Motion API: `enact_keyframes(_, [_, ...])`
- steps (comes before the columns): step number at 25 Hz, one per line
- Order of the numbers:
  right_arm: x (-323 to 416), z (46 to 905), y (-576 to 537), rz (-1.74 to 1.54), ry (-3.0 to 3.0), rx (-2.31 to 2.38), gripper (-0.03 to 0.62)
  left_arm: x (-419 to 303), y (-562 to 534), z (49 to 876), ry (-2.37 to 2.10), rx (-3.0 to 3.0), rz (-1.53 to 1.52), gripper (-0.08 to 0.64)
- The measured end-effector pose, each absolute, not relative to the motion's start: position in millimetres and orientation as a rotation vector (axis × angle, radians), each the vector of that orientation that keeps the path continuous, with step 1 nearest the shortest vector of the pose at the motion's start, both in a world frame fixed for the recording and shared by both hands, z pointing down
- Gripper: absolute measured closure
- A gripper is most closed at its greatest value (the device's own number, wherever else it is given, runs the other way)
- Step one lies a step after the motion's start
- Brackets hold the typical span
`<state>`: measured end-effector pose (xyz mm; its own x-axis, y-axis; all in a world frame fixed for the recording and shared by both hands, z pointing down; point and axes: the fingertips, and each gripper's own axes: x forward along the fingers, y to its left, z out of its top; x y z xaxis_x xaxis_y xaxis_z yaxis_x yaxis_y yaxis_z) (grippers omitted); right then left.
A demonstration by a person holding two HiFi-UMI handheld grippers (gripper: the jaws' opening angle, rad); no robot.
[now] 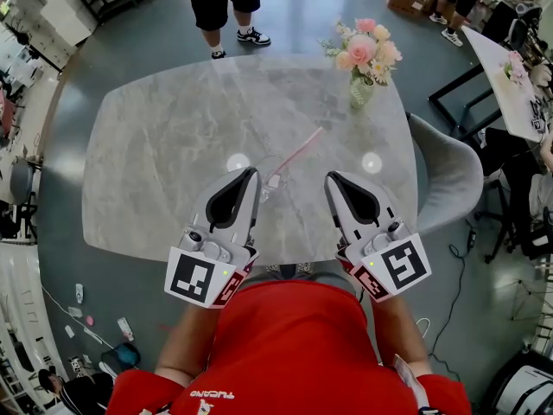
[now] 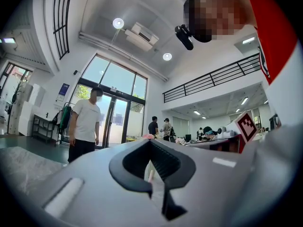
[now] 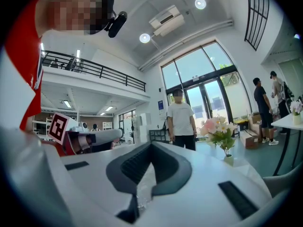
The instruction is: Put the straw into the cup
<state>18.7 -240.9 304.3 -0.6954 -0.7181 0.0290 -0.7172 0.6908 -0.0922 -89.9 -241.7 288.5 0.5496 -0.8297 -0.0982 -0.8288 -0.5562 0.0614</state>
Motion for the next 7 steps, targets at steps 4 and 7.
enact_keyframes(4, [19.9,304.7,-240.4,-0.154,2.881,-1.221,0.592,-89.6,-241.7,289.4,-1.482,2.754,-0.177,0.555])
enact_keyframes(7, [21.6,304.9,-240.2,-0.157,2.881,-1.221,0.592,-88.1,-241.5,289.3,-1.483,2.754,-0.174,0.555])
